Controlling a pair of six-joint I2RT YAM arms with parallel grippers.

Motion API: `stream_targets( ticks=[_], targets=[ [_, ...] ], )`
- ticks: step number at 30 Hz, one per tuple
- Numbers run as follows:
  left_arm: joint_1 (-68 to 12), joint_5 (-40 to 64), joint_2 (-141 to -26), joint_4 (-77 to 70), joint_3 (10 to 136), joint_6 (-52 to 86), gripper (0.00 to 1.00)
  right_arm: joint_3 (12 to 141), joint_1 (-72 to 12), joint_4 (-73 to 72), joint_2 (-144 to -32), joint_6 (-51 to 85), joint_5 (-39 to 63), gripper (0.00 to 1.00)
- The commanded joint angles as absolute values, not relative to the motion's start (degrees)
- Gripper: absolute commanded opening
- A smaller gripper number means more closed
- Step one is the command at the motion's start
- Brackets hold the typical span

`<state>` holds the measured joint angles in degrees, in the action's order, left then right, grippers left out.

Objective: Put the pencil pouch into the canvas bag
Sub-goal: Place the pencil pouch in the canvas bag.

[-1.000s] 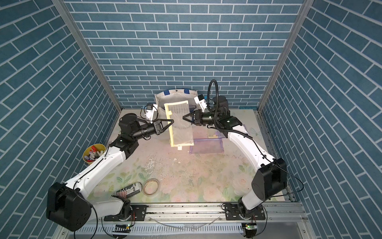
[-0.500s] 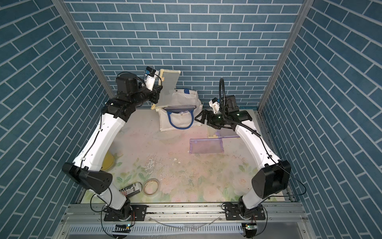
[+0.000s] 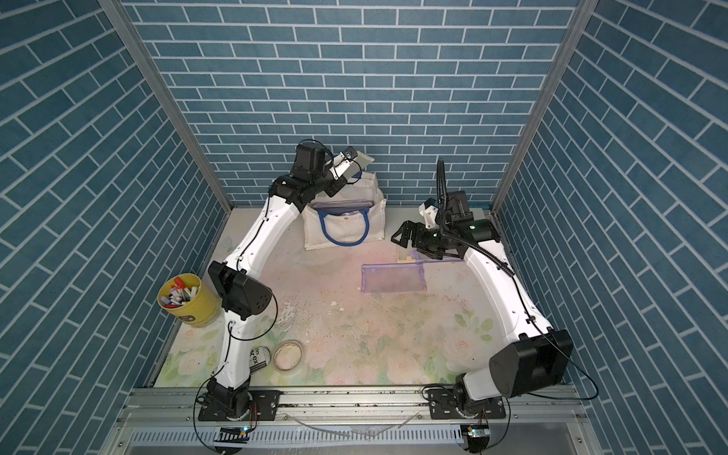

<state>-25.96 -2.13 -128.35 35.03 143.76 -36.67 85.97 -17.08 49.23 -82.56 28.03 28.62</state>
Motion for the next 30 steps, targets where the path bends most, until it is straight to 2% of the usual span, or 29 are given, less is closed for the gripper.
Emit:
stream_targets(
  ticks=[1,5,15,16,22,23,27,30],
  targets=[
    [-25.8,-5.6,-129.1,33.5,142.0,-42.0,0.0,83.2,-16.8,48.5,-81.5,27.5,28.3,0.98],
    [-25.8,-8.6,-130.9,32.9,139.9,-43.8,0.0,85.5,-16.7,48.7,-83.5,27.7,29.5,0.97],
    [-25.6,-7.7,-133.4,31.5,137.3,-42.5,0.0,86.9,-16.4,48.5,-84.7,27.9,29.6,0.96],
    [-25.4,-7.3,-133.4,31.4,137.4,-42.1,0.03,86.9,-16.3,48.5,-84.6,27.8,29.3,0.96],
    [-25.2,-3.9,-132.1,32.7,138.1,-39.6,0.54,87.5,-15.9,48.5,-84.8,29.0,27.3,0.95],
    [-25.4,-3.3,-131.7,33.8,138.8,-38.7,0.59,87.8,-15.9,48.5,-85.2,29.6,26.8,0.95],
    [-26.0,-2.7,-127.9,36.5,138.3,-35.8,0.63,87.1,-15.9,46.3,-86.3,31.9,25.6,0.94],
    [-27.3,-3.2,-121.3,34.1,131.9,-33.9,0.65,85.4,-15.9,44.2,-87.2,34.1,24.7,0.94]
  ],
)
